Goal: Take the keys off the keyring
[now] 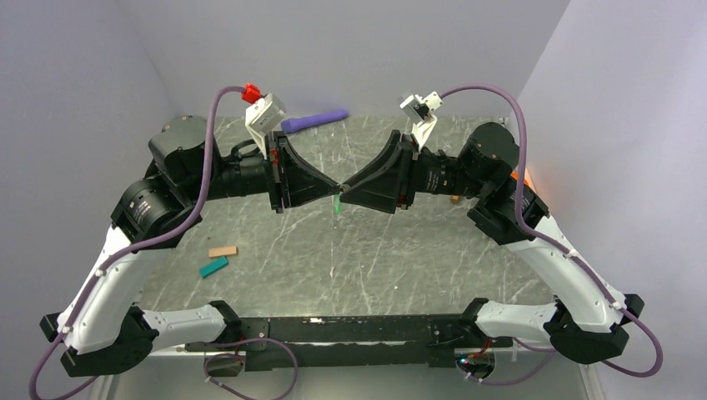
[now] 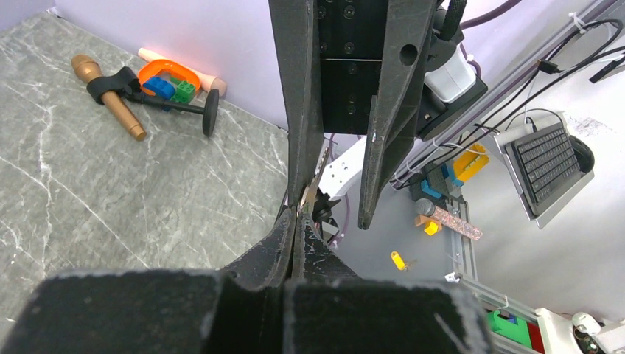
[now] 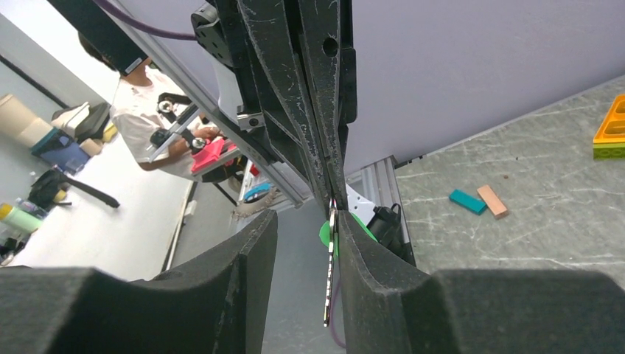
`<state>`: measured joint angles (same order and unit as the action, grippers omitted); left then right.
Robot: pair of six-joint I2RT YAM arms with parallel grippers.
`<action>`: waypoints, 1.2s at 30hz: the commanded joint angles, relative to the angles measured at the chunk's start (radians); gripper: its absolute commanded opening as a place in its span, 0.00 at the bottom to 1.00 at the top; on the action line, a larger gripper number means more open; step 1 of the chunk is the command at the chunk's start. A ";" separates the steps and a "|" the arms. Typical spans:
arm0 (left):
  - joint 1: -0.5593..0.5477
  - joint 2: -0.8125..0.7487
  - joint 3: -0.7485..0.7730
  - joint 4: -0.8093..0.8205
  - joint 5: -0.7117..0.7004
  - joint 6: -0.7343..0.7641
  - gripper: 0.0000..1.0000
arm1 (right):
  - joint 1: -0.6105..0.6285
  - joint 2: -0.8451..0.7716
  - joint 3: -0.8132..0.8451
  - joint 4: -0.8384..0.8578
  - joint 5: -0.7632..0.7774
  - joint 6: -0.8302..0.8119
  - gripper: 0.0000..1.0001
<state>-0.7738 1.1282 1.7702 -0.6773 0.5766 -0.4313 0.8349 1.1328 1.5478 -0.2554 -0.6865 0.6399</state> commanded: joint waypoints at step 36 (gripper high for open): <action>-0.010 -0.136 -0.206 0.306 -0.195 -0.173 0.00 | 0.001 -0.025 -0.026 0.129 0.046 0.037 0.16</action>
<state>-0.7811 0.9932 1.5574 -0.4419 0.4358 -0.5911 0.8326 1.1313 1.5246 -0.2111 -0.6273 0.6529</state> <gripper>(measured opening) 0.011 0.161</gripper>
